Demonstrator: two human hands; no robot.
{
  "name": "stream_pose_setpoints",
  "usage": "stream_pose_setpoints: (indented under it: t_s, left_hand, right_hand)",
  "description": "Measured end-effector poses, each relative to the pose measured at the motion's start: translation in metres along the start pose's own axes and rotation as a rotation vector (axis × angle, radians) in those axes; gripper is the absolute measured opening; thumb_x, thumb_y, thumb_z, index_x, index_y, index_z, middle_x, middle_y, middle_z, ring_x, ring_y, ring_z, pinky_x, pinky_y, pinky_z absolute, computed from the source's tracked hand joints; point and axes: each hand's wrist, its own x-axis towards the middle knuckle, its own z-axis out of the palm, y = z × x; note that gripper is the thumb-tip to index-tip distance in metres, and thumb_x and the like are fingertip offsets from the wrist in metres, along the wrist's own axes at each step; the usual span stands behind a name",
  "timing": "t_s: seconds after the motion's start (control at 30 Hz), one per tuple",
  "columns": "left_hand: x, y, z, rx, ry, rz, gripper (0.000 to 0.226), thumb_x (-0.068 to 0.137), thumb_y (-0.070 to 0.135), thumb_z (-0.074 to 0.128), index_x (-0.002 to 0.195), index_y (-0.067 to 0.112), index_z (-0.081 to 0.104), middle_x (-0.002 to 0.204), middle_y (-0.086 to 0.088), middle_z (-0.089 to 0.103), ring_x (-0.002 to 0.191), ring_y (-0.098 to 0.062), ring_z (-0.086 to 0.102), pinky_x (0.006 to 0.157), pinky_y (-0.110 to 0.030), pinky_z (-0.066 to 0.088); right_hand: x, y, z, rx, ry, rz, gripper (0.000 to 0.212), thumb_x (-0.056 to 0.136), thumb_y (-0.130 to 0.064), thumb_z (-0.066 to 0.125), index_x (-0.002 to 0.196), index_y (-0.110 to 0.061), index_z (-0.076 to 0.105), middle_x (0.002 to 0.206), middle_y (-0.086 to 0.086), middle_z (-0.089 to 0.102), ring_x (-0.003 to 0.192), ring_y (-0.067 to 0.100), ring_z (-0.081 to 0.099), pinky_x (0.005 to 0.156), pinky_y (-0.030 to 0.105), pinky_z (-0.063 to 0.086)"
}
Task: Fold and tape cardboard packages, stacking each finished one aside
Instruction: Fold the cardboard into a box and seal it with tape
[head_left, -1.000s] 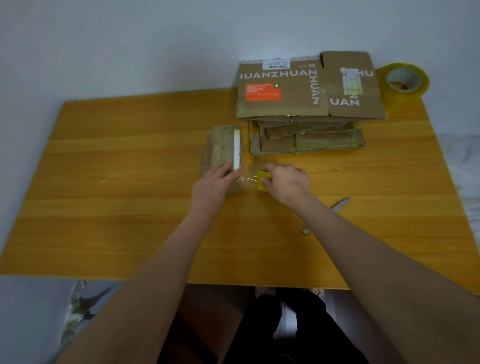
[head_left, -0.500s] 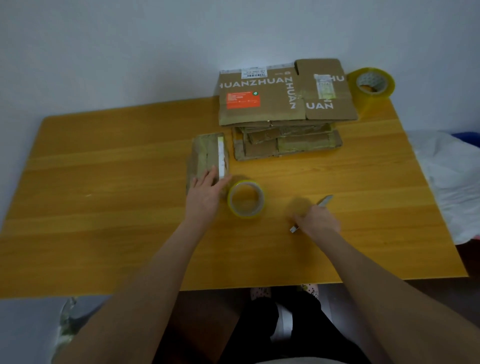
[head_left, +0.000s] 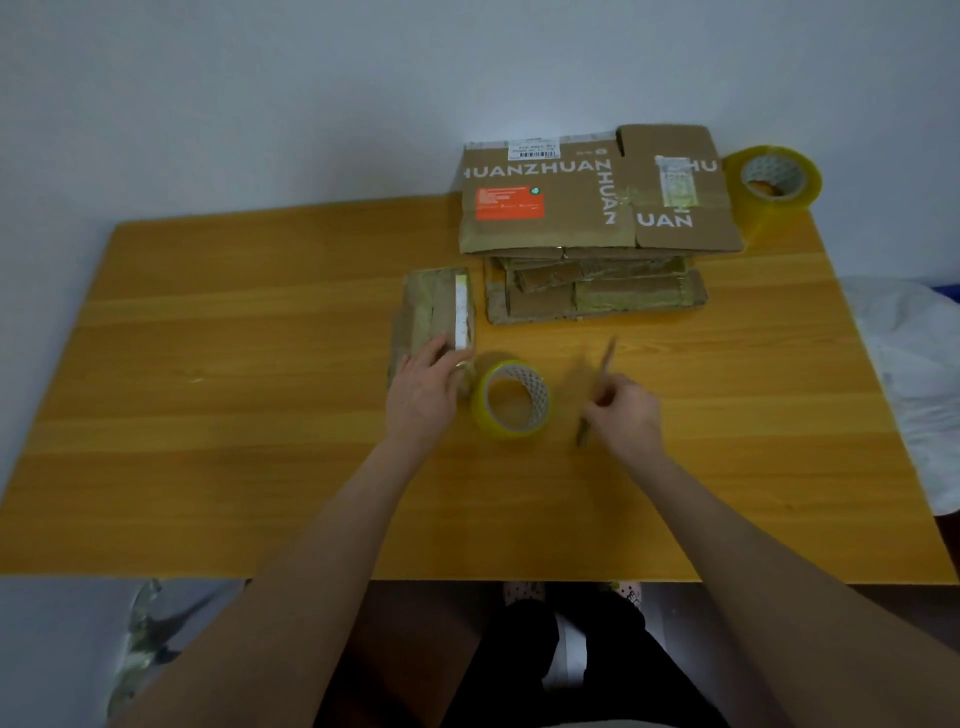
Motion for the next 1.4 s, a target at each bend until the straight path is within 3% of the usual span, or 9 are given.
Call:
stream_pose_setpoints:
  t_s: [0.27, 0.37, 0.47, 0.6, 0.7, 0.77, 0.93, 1.2, 1.4]
  left_hand:
    - [0.006, 0.016, -0.009, -0.317, -0.041, -0.233, 0.05, 0.085, 0.057, 0.047, 0.099, 0.018, 0.076, 0.134, -0.003, 0.055, 0.123, -0.019, 0.049, 0.107, -0.053, 0.032]
    - [0.009, 0.015, -0.007, -0.391, 0.001, -0.275, 0.028, 0.086, 0.039, 0.064, 0.097, 0.016, 0.076, 0.118, 0.002, 0.061, 0.108, -0.016, 0.056, 0.102, -0.045, 0.04]
    - [0.008, 0.017, -0.01, -0.38, 0.055, -0.284, 0.019, 0.089, 0.026, 0.063, 0.091, 0.009, 0.071, 0.098, 0.002, 0.057, 0.094, -0.015, 0.055, 0.081, -0.023, 0.039]
    - [0.002, 0.015, -0.004, -0.335, 0.13, -0.243, 0.009, 0.093, 0.014, 0.055, 0.087, 0.008, 0.055, 0.088, -0.003, 0.051, 0.087, -0.023, 0.053, 0.076, -0.03, 0.04]
    - [-0.001, 0.008, 0.007, -0.316, 0.169, -0.212, 0.006, 0.093, 0.009, 0.054, 0.088, 0.005, 0.053, 0.09, -0.002, 0.05, 0.091, -0.026, 0.053, 0.086, -0.037, 0.041]
    - [0.0, 0.005, 0.01, -0.297, 0.167, -0.202, 0.004, 0.093, 0.008, 0.053, 0.09, 0.007, 0.051, 0.091, -0.001, 0.048, 0.091, -0.026, 0.052, 0.079, -0.027, 0.037]
    - [0.002, -0.002, 0.019, -0.289, 0.179, -0.171, 0.003, 0.094, 0.006, 0.051, 0.092, 0.005, 0.05, 0.099, -0.005, 0.05, 0.1, -0.025, 0.051, 0.082, -0.024, 0.036]
    - [-0.001, -0.001, 0.019, -0.289, 0.193, -0.165, 0.003, 0.096, 0.003, 0.048, 0.097, 0.001, 0.05, 0.104, -0.004, 0.045, 0.11, -0.021, 0.05, 0.086, -0.015, 0.033]
    - [0.0, -0.003, 0.02, -0.28, 0.202, -0.195, 0.007, 0.096, 0.006, 0.049, 0.099, 0.0, 0.05, 0.11, -0.011, 0.05, 0.108, -0.02, 0.052, 0.078, -0.013, 0.033]
  right_hand:
    - [-0.014, -0.08, 0.034, 0.248, -0.239, -0.368, 0.035, 0.086, -0.003, 0.061, 0.068, -0.027, 0.043, 0.077, -0.002, 0.058, 0.073, 0.014, 0.054, 0.058, 0.012, 0.04]
    - [-0.012, -0.085, 0.046, 0.263, -0.211, -0.331, 0.033, 0.084, -0.01, 0.064, 0.066, -0.03, 0.044, 0.074, -0.009, 0.06, 0.078, 0.018, 0.059, 0.07, 0.035, 0.05]
    - [-0.013, -0.075, 0.049, 0.228, -0.2, -0.243, 0.027, 0.083, -0.025, 0.073, 0.075, -0.022, 0.047, 0.072, -0.009, 0.054, 0.07, 0.012, 0.051, 0.065, 0.028, 0.04]
    - [-0.024, -0.058, 0.057, -0.315, -0.29, -0.264, 0.054, 0.08, -0.054, 0.068, 0.112, -0.015, 0.048, 0.102, 0.004, 0.06, 0.094, 0.025, 0.061, 0.067, 0.032, 0.042]
    - [-0.023, -0.058, 0.068, -0.478, -0.281, -0.391, 0.037, 0.095, -0.043, 0.052, 0.116, -0.014, 0.047, 0.107, 0.01, 0.064, 0.098, 0.03, 0.061, 0.068, 0.034, 0.042]
    - [-0.015, -0.057, 0.061, -0.454, -0.205, -0.45, 0.025, 0.099, -0.035, 0.043, 0.113, -0.015, 0.05, 0.102, 0.009, 0.065, 0.091, 0.029, 0.062, 0.069, 0.035, 0.045]
    - [0.01, -0.056, 0.017, -0.423, -0.166, -0.448, 0.043, 0.099, -0.051, 0.036, 0.118, -0.017, 0.055, 0.083, 0.004, 0.059, 0.084, 0.024, 0.059, 0.079, 0.034, 0.041]
    - [0.024, -0.077, 0.003, -0.516, -0.181, -0.392, 0.039, 0.096, -0.05, 0.046, 0.118, -0.018, 0.046, 0.083, 0.0, 0.053, 0.074, 0.021, 0.051, 0.063, 0.031, 0.039]
    - [0.026, -0.088, 0.015, -0.578, -0.202, -0.388, 0.04, 0.098, -0.044, 0.045, 0.13, -0.02, 0.043, 0.078, -0.002, 0.055, 0.073, 0.021, 0.055, 0.081, 0.036, 0.042]
